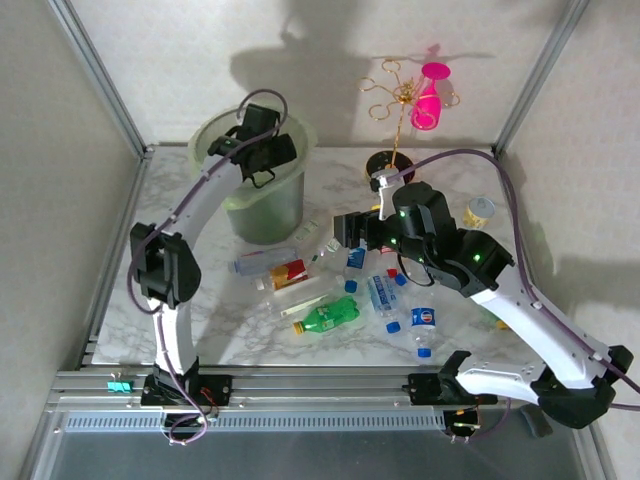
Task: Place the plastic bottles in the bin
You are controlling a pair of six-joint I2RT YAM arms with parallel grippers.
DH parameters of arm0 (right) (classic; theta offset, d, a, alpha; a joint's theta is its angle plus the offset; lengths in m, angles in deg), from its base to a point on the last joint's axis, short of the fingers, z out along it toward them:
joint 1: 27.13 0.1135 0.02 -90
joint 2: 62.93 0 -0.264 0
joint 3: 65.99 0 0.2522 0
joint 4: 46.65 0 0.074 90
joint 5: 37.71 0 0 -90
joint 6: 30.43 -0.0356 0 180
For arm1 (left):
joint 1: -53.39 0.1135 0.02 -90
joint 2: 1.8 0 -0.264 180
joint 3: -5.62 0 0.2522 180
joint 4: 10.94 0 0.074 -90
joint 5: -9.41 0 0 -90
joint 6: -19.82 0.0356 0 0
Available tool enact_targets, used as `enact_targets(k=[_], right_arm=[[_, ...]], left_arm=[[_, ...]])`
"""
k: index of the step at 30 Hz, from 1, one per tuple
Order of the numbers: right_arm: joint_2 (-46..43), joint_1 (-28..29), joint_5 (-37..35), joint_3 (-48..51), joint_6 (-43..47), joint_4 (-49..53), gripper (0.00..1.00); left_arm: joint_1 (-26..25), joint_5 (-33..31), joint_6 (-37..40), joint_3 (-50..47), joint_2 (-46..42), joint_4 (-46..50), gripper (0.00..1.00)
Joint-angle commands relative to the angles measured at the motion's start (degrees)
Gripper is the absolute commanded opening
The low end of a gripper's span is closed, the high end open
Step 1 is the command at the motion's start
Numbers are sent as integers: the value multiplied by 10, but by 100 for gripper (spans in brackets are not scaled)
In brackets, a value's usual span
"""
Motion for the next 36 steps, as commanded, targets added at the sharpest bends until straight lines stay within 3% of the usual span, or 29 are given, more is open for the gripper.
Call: enact_targets(k=[1,9,14,16,19,26,36], right_arm=[[-22,4,-42,6,2,25,87],[-60,4,-33,48,-12,29,80],[-62,3,1,72,-49,59,85],[-56,3,41,96,-49,67,86],[-51,2,42,139,-75,86,88],[-2,3,-13,190,-97,149,89],[75,-42,-6,244,-67,104,90]], left_arm=[[-21,-27,-5,-29,-108,-19,73],[-81,-29,-16,-163,-277,-76,71],[-153,-37,13,-221,-349,-79,70],[-174,-26,14,-258,-376,-82,70],[-193,-19,3,-320,-416,-82,70],[-199,-69,-18,-421,-482,-51,68],[-199,-47,-19,-475,-493,-50,68]])
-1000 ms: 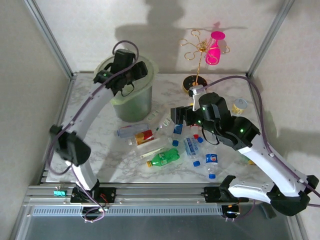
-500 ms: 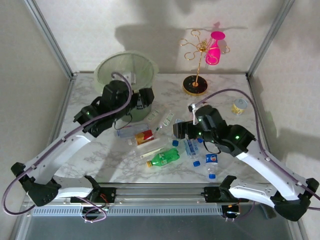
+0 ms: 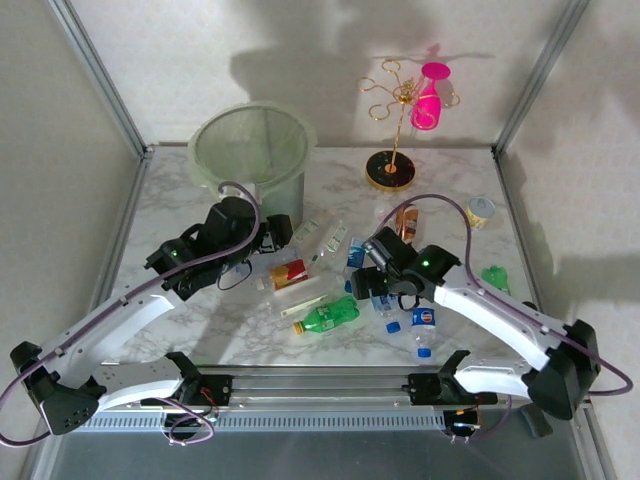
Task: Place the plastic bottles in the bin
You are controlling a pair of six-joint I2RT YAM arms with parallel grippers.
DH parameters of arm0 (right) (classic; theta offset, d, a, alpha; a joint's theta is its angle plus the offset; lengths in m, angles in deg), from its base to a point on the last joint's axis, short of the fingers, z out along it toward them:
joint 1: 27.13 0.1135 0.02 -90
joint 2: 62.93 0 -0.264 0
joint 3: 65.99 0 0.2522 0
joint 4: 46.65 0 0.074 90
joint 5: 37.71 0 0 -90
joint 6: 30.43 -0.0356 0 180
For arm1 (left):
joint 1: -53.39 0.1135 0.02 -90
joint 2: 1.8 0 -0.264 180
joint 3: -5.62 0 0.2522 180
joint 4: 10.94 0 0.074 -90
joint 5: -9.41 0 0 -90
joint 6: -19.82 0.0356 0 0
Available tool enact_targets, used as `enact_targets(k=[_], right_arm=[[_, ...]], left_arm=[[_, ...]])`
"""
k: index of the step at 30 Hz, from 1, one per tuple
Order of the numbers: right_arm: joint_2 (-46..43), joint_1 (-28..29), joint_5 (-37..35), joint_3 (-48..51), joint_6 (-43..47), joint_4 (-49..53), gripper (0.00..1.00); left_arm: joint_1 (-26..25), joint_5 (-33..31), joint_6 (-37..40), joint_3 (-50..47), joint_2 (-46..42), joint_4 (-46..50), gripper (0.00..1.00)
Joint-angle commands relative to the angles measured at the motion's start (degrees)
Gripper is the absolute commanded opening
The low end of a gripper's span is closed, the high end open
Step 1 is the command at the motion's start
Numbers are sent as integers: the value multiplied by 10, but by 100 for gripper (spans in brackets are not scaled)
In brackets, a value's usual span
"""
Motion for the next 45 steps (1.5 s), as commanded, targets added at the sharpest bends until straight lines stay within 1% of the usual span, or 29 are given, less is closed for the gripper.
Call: enact_targets(k=[1,4,6,10,13,18,24,30,33,37,42,45], right_arm=[[21,-30,2,29,15,-17,90],[31,-79,42,55,26,-51,90],[47,-97,57,65,32,-71,90],[78,-98,73,67,46,-98,90],[105,-99,55,67,54,-103,90],[128,-105,52,68,55,-118,88],[131,-107,43,75,63,-132,83],[152,-107,45,66,66,-144,75],[160,-107,43,67,65,-148,74],[162,-108,40,68,66,-151,71],[164,-108,41,65,62,-148,56],[157,-108,42,60,62,-139,55]], left_arm=[[-2,5,-1,-11,-10,5,68],[-3,19,-2,-22,-9,3,67],[-3,33,-6,-31,-8,-3,67],[-3,43,-9,-39,-4,-13,67],[-2,40,-9,-40,-2,-16,67],[-3,39,-13,-36,0,-14,67],[-2,31,-16,-35,-1,-11,67],[-3,27,-14,-17,8,-3,67],[-3,26,-13,-14,7,-1,67],[-3,28,-15,-14,7,1,67],[-3,31,-13,-9,8,0,67],[-2,34,-12,-4,11,0,67]])
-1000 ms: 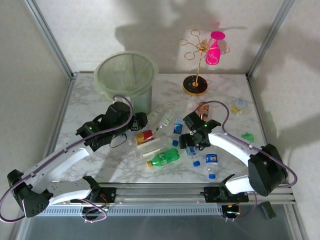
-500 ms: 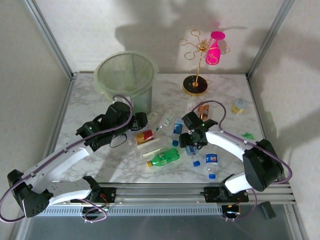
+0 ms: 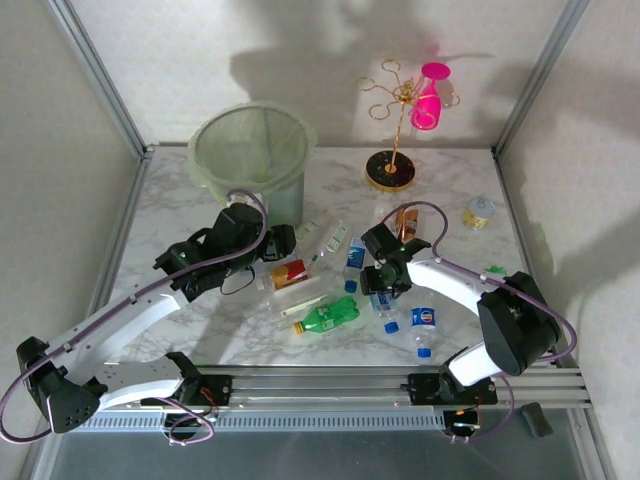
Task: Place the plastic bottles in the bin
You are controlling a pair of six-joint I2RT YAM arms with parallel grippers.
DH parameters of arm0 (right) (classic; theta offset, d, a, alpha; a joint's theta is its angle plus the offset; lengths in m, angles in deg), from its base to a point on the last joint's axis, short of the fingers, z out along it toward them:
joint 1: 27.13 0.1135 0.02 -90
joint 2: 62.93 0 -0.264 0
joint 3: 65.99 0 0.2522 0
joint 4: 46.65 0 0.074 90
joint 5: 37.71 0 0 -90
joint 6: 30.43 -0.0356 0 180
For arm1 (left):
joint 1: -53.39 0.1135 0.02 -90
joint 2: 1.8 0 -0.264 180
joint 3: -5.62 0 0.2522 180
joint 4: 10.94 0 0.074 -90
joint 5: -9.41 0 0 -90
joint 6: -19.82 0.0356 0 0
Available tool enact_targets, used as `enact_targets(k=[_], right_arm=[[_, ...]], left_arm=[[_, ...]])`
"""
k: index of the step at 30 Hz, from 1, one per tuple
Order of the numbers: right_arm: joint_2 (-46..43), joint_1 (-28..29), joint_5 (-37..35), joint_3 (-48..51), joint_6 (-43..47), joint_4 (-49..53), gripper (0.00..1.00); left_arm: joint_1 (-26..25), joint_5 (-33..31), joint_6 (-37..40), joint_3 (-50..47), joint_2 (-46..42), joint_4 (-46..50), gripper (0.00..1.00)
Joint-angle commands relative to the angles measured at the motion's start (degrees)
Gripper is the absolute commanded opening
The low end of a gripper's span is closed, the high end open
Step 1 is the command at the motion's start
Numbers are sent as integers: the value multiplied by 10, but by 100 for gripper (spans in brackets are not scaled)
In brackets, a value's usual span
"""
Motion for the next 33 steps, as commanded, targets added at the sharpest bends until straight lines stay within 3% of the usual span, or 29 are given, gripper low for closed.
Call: enact_targets(k=[1,6,13,21,26,33], right_arm=[[-7,-3,-12,-9,1,17,55],[-68,-3,-4,-45,-3,75,55],[-155,-4,64,-208,-10,127,55],[-126,-42,162,-431,-55,149,56],[-150,-51,270,-446,-102,32,56],[-210,-79,386,-386,-151,-133,56]], left_arm=[[-3,1,-2,32,3,5,67],[-3,29,17,76,8,0,67],[-3,98,47,161,20,-19,72],[-3,218,75,269,56,-38,78],[-1,271,85,297,81,-24,79],[6,450,-1,283,89,-148,81]])
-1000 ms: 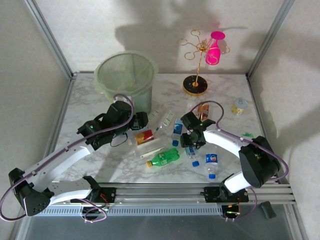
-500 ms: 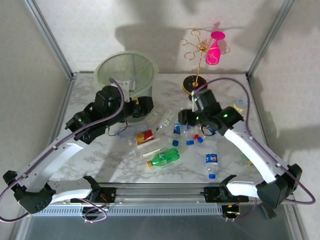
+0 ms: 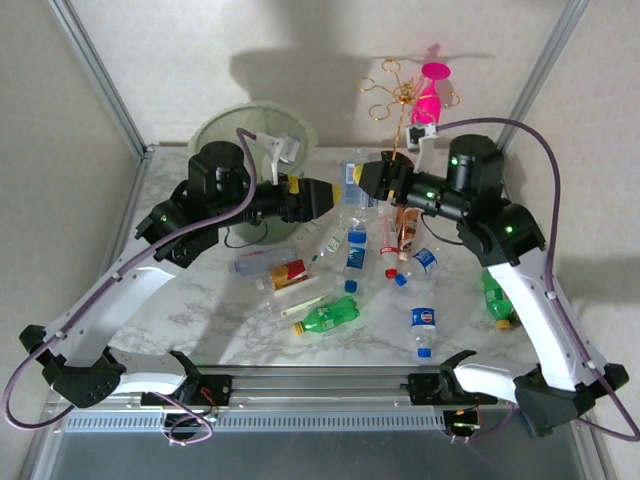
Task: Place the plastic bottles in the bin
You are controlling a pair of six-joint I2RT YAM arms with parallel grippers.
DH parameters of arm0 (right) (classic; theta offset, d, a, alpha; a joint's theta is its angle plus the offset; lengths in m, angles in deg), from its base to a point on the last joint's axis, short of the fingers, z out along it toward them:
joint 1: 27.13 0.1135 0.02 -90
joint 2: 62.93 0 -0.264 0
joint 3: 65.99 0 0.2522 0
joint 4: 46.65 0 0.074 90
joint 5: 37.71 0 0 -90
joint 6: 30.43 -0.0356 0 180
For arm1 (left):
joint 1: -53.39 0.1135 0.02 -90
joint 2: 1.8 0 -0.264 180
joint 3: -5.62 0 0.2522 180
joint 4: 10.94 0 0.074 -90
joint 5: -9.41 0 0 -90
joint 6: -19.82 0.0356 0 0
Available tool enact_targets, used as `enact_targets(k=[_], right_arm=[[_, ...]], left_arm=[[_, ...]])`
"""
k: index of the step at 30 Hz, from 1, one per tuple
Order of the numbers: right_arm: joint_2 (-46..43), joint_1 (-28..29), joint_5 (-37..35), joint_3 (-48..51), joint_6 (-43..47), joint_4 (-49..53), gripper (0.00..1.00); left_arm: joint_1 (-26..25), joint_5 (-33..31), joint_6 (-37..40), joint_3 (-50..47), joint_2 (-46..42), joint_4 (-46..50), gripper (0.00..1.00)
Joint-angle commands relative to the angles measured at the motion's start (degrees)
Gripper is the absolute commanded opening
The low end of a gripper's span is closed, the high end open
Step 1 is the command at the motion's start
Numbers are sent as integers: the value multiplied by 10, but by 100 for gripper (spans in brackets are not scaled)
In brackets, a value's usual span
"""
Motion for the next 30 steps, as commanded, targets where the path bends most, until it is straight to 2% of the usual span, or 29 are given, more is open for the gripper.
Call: enact_targets(k=[1,6,11,18,24,30], right_arm=[[-32,-18,102,25,-49,-127,56],[-44,-41,205,61,-130,-246,56],[-44,-43,242,76,-180,-315,56],[-43,-42,241,99,-226,-381,56],[-44,-42,226,117,-238,-406,56],[-41,-43,219,122,-247,-426,56]], left_arm=[[5,115,-36,-2,-9,-85,82],[18,164,-69,-12,-10,-130,82],[25,222,-178,-58,-16,-286,79],[20,231,-214,-79,-20,-360,73],[15,236,-244,-89,-9,-412,62],[5,227,-249,-82,7,-424,65]])
